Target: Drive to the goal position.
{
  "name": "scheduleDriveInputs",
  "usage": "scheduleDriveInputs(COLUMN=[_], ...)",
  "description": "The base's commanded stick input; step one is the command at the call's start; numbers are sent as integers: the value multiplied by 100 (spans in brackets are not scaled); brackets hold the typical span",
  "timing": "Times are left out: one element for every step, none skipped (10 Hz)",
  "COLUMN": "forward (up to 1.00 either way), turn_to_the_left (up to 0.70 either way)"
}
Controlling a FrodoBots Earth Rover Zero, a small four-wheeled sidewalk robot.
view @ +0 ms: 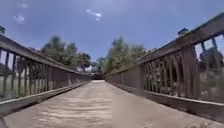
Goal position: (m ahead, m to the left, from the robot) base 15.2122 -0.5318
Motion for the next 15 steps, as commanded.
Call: scheduleDriveInputs(forward=[45, 45, 45, 45, 45, 45, 45, 45, 45, 45, 45, 45, 45, 45, 45], turn_to_the_left=[0, 0, 0, 0, 0, 0, 0, 0, 0, 0, 0, 0, 0, 0, 0])
